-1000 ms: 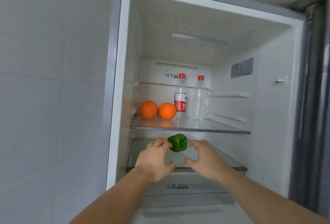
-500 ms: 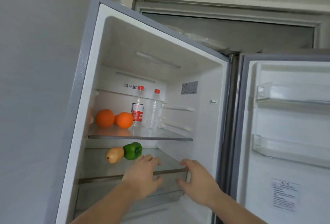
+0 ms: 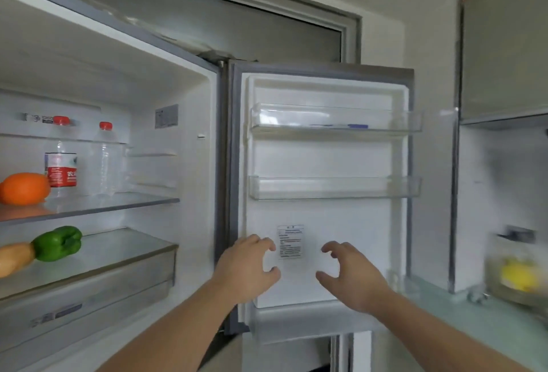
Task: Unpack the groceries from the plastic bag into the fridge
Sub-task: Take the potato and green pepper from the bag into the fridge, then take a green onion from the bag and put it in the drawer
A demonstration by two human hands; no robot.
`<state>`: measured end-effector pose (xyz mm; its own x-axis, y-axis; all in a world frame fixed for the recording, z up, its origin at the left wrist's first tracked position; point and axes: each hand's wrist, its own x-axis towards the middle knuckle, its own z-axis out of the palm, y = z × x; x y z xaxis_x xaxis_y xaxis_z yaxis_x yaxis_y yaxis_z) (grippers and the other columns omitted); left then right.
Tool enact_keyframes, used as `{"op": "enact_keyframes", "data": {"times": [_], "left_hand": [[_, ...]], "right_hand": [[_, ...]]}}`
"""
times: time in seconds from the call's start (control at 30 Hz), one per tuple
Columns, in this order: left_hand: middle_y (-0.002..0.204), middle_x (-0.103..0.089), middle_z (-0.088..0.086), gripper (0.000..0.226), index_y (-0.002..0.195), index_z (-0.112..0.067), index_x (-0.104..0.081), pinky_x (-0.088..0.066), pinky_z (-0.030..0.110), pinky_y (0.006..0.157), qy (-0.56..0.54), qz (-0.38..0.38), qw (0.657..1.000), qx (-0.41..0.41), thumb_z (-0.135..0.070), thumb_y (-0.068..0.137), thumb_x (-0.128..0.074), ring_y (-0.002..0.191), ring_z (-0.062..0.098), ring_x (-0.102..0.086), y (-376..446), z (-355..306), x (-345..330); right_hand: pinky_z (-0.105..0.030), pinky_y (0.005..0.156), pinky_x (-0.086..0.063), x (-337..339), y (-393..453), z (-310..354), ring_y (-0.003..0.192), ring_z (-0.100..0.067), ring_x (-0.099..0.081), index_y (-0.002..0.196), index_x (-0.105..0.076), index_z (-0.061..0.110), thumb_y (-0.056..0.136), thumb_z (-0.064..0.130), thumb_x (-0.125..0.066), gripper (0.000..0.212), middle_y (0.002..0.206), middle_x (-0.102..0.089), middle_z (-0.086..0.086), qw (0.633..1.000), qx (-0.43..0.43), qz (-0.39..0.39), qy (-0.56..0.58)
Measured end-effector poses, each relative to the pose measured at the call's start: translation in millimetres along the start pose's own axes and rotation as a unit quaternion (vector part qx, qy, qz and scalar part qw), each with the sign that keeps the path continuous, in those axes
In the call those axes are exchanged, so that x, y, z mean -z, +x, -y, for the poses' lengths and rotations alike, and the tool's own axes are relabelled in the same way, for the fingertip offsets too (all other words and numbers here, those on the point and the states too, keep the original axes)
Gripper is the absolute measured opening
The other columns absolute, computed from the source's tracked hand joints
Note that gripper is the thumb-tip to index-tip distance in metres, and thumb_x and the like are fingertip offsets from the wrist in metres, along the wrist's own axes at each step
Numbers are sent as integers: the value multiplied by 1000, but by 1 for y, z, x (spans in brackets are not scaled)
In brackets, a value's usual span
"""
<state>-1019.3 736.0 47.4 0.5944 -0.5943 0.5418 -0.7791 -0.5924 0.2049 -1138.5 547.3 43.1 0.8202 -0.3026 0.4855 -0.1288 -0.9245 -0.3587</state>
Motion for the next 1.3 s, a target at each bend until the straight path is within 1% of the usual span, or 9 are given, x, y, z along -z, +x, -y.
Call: {"op": "enact_keyframes", "data": {"times": [0.1,0.23,0.47,0.6,0.7,0.73,0.9,1.07,1.3], "left_hand": [[129,-51,-12,47,132,-34,-49,-42,28,96,-33,10,998,-47,-47,87,-53,123,12,-44,22,-46,-27],[127,-52,-13,44,127,-35,-50,-43,30,94,-84,40,988,-122,-46,85,-54,121,11,-45,42,-102,-67],[124,-52,-11,46,125,-35,-52,-46,31,90,-183,108,937,-277,-47,80,-58,116,15,-50,53,-199,-127],[125,-52,-10,44,123,-32,-53,-45,34,94,-247,154,889,-353,-44,81,-60,117,16,-50,35,-257,-148],[122,-52,-12,43,121,-34,-54,-46,31,91,-282,184,854,-397,-44,80,-62,115,14,-51,10,-299,-159],[122,-52,-13,43,122,-34,-54,-45,30,91,-286,195,842,-413,-44,80,-61,116,13,-50,-2,-312,-161],[125,-50,-15,43,123,-36,-52,-44,32,94,-303,220,794,-479,-46,81,-58,121,11,-45,-61,-375,-149],[125,-50,-15,41,121,-36,-51,-45,33,92,-322,233,761,-513,-46,82,-56,120,11,-45,-120,-428,-121],[127,-48,-13,44,124,-35,-50,-45,34,92,-294,251,746,-543,-46,82,-55,121,12,-45,-193,-481,-99]], "right_hand": [[-27,78,-43,26,-24,-39,96,-12,-56,131,-42,33,87,47,-55,48,126,-48,9,997,-70,-14,-36],[-33,88,-48,55,-60,-82,112,-15,-54,128,-46,32,82,46,-58,49,125,-50,5,985,-156,-36,-67],[-36,93,-48,98,-142,-117,113,-17,-53,131,-45,30,83,45,-60,52,127,-49,5,928,-331,-87,-146],[-34,83,-51,114,-199,-117,103,-16,-56,131,-44,32,84,45,-57,51,127,-48,7,879,-424,-119,-183],[-32,67,-55,126,-246,-108,87,-14,-61,131,-42,32,84,45,-57,51,127,-46,7,842,-486,-130,-196],[-33,68,-56,130,-263,-104,85,-15,-63,131,-43,32,84,44,-58,51,127,-47,6,829,-505,-137,-198],[-35,89,-51,160,-342,-76,105,-16,-58,133,-44,30,85,42,-60,52,130,-50,4,772,-567,-170,-232],[-34,88,-51,194,-420,-55,107,-15,-55,130,-46,28,84,42,-62,50,130,-50,4,736,-600,-198,-242],[-32,87,-50,224,-503,-44,107,-17,-57,133,-44,28,85,43,-61,53,128,-50,5,714,-631,-196,-233]]}}
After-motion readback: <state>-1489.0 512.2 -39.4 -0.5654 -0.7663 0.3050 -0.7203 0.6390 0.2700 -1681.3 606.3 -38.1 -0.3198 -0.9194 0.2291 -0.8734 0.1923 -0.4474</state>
